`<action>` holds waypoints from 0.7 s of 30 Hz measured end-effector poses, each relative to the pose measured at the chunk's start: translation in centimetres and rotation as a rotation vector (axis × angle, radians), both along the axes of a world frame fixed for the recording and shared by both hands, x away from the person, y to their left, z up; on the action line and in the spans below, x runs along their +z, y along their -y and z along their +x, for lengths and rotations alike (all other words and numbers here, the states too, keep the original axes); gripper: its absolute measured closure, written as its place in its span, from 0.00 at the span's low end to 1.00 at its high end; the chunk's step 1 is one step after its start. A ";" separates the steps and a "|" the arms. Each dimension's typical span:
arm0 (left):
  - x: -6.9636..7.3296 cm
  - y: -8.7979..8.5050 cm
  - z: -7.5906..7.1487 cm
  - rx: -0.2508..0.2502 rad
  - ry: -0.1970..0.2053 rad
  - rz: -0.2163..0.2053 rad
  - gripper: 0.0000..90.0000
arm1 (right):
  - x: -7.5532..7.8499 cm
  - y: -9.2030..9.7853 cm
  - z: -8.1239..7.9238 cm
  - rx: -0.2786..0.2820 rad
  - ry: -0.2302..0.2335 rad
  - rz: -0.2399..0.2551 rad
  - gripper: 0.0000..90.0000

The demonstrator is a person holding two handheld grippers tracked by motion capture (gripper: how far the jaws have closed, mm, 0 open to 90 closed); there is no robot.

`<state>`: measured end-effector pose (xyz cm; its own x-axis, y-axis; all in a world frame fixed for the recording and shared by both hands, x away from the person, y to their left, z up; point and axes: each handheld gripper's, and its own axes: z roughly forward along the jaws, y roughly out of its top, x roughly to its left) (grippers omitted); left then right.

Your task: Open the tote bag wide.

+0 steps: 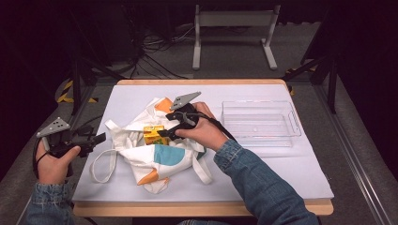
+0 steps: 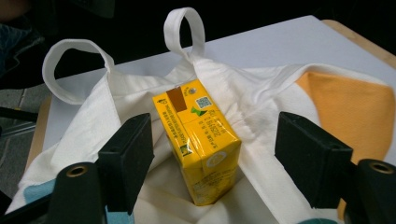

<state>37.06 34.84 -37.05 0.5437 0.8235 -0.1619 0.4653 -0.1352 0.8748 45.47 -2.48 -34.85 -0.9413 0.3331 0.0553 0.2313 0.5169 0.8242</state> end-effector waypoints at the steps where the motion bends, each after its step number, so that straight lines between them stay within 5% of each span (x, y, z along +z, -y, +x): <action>1: 0.0 0.0 0.0 0.001 0.000 -0.001 0.25 | -0.2 -0.2 0.1 0.003 -0.001 -0.004 0.30; 21: -0.3 0.1 0.2 0.017 -0.033 0.005 0.24 | -2.9 -2.8 0.6 0.039 -0.007 -0.042 0.28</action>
<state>37.28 34.77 -37.32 0.5244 0.8333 -0.1750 0.4960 -0.1319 0.8582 46.09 0.34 -37.72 -0.9531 0.2985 0.0490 0.2164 0.5596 0.8000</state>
